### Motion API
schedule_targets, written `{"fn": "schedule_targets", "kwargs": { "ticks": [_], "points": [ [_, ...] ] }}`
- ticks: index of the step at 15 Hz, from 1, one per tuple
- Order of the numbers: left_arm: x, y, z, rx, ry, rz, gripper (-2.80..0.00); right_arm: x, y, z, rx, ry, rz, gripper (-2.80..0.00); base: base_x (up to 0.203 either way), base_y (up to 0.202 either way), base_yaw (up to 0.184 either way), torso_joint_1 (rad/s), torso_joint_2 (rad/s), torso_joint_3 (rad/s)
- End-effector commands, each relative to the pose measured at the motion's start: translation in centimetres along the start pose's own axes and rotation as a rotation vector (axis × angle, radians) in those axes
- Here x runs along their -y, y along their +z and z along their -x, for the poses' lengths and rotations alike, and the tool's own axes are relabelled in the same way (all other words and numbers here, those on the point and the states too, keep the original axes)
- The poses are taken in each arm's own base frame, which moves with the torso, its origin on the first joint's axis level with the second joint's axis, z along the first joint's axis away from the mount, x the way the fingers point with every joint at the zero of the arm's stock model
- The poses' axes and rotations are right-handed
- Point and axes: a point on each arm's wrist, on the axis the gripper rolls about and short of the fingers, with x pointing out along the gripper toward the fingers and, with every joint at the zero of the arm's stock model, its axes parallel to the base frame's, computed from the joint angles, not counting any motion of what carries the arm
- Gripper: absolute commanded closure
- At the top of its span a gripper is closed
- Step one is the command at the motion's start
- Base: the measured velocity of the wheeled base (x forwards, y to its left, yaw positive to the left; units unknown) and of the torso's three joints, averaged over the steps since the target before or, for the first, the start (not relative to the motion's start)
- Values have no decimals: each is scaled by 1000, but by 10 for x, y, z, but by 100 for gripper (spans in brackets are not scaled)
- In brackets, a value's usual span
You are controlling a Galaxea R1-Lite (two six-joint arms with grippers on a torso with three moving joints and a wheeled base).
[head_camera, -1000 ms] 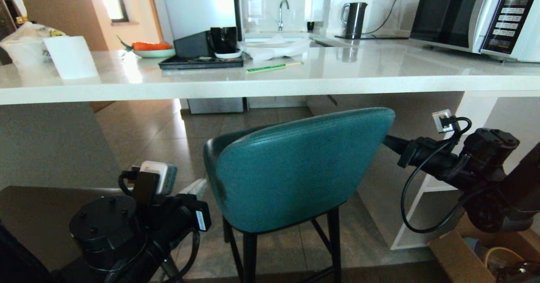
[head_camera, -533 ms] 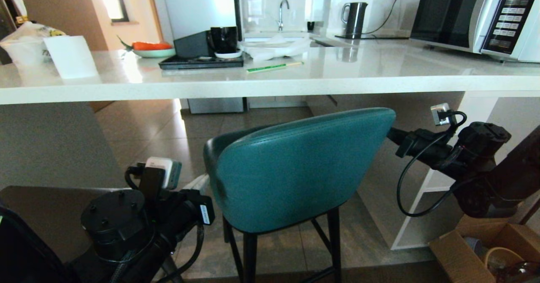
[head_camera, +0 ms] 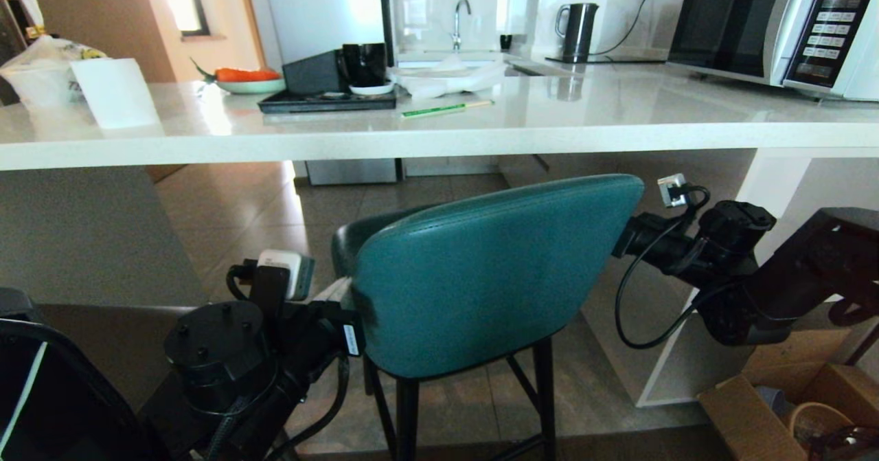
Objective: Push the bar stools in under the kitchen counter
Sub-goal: Pull the blue chair out from under the dining table
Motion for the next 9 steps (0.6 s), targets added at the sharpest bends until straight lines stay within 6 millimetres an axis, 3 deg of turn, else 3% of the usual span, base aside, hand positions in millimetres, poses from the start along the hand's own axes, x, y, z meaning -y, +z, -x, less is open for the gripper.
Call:
{"fn": "schedule_targets", "kwargs": {
  "ticks": [1,5,9],
  "points": [
    [3,-2,-4,4,-7,5,0,-9,-2,3,-15,19,-12,0,0,0,0,0,0,0],
    [2,2,-10,27,-1,17,0,-35,-8,23,-64,22,-54,0,0,0,0,0,0,0],
    [-3,9,-14,55,15,31,0,-78,-6,39,-112,17,-101,0,0,0,0,0,0,0]
  ]
}}
